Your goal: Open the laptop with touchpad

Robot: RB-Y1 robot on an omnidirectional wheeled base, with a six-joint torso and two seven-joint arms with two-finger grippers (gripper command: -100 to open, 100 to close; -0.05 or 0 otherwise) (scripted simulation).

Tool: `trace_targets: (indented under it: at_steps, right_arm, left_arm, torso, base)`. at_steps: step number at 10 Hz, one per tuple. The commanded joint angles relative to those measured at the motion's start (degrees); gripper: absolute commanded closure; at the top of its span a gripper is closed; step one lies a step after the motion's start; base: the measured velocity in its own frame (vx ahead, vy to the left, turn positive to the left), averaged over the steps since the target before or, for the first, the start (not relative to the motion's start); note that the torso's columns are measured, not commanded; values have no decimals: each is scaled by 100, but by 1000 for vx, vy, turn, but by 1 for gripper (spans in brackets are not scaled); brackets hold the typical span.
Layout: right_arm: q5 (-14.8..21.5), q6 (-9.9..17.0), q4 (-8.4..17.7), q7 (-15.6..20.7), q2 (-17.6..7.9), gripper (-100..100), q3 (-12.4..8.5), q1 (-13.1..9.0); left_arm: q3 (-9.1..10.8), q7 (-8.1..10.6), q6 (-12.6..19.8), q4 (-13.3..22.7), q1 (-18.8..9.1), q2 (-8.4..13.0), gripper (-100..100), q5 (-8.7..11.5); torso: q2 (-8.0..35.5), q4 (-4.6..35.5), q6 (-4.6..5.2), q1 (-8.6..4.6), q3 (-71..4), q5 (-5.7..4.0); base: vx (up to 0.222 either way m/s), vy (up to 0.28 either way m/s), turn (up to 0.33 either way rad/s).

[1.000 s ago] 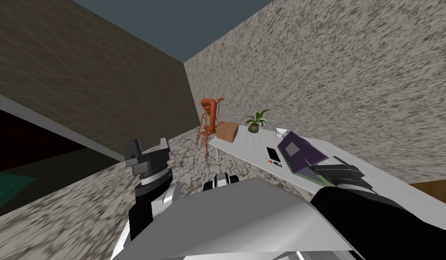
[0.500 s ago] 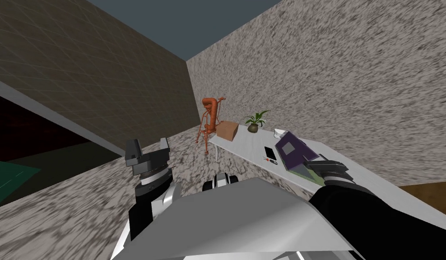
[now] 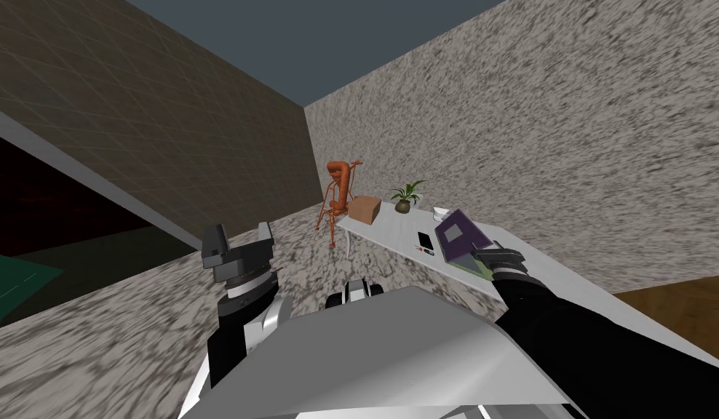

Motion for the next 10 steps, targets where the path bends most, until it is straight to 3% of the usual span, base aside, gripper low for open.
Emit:
trace_targets:
  at_steps: [1, 3, 4, 5, 8, 9, 10]
  right_arm:
    - [56, 205, 444, 42, -142, 100, 225, -438]
    - [56, 362, 618, 42, -142, 100, 415, -820]
    - [56, 362, 772, 42, -142, 100, 415, -960]
    - [56, 362, 888, 42, -142, 100, 415, -960]
    - [56, 362, 897, 42, -142, 100, 415, -960]
    - [98, 678, 1046, 78, -341, 100, 616, -1296]
    - [98, 678, 1110, 78, -341, 100, 725, -1490]
  left_arm:
    - [0, 0, 0, 0, 0, 0, 0, 0]
    - [0, 0, 0, 0, -2, 0, 0, 0]
    - [0, 0, 0, 0, -1, 0, 0, 0]
    - [0, 0, 0, 0, 0, 0, 0, 0]
    - [0, 0, 0, 0, 1, 0, 0, 0]
    - [0, 0, 0, -1, 1, 0, 0, 0]
    - [0, 0, 0, 0, -2, 0, 0, 0]
  torso:
    - [-21, -14, -7, -12, -11, -16]
    - [26, -4, -22, -22, 18, -24]
    - [-5, -9, -10, -22, 1, -22]
    - [-39, -22, -23, -6, -22, -21]
    - [-54, -44, -50, -9, -31, -46]
    - [-44, -39, -51, -7, -20, -52]
    - [4, -26, -59, -23, 6, -55]
  base:
    - [-174, -6, -17]
    - [-176, -42, 35]
    - [-33, -18, -30]
    - [8, -7, -28]
    - [12, -2, -6]
    - [-182, -29, -4]
    - [-244, -27, 55]
